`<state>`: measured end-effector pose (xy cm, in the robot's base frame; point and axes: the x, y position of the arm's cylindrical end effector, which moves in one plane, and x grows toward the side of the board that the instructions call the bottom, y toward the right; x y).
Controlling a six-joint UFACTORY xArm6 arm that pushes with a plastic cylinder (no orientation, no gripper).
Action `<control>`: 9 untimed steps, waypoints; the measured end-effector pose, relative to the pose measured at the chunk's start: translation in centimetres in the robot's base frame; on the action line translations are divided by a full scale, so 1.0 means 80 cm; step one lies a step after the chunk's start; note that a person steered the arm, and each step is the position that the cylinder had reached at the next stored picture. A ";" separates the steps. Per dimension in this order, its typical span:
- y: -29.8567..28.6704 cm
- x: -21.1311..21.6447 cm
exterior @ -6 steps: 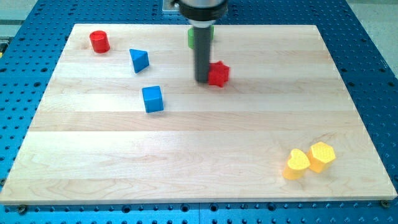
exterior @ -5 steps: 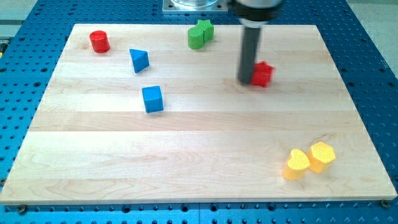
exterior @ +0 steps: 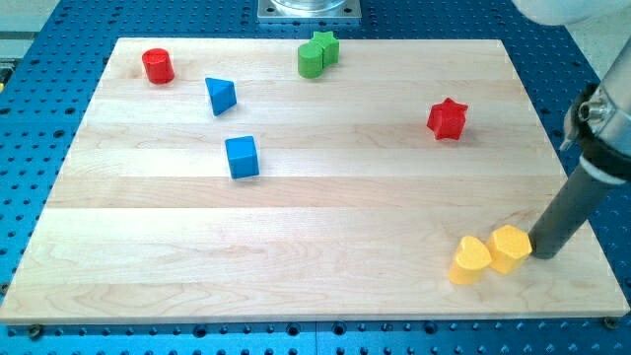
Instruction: Move the red star towards the bottom right corner
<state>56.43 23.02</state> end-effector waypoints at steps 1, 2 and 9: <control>-0.005 0.004; -0.010 0.004; 0.004 0.046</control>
<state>60.11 23.31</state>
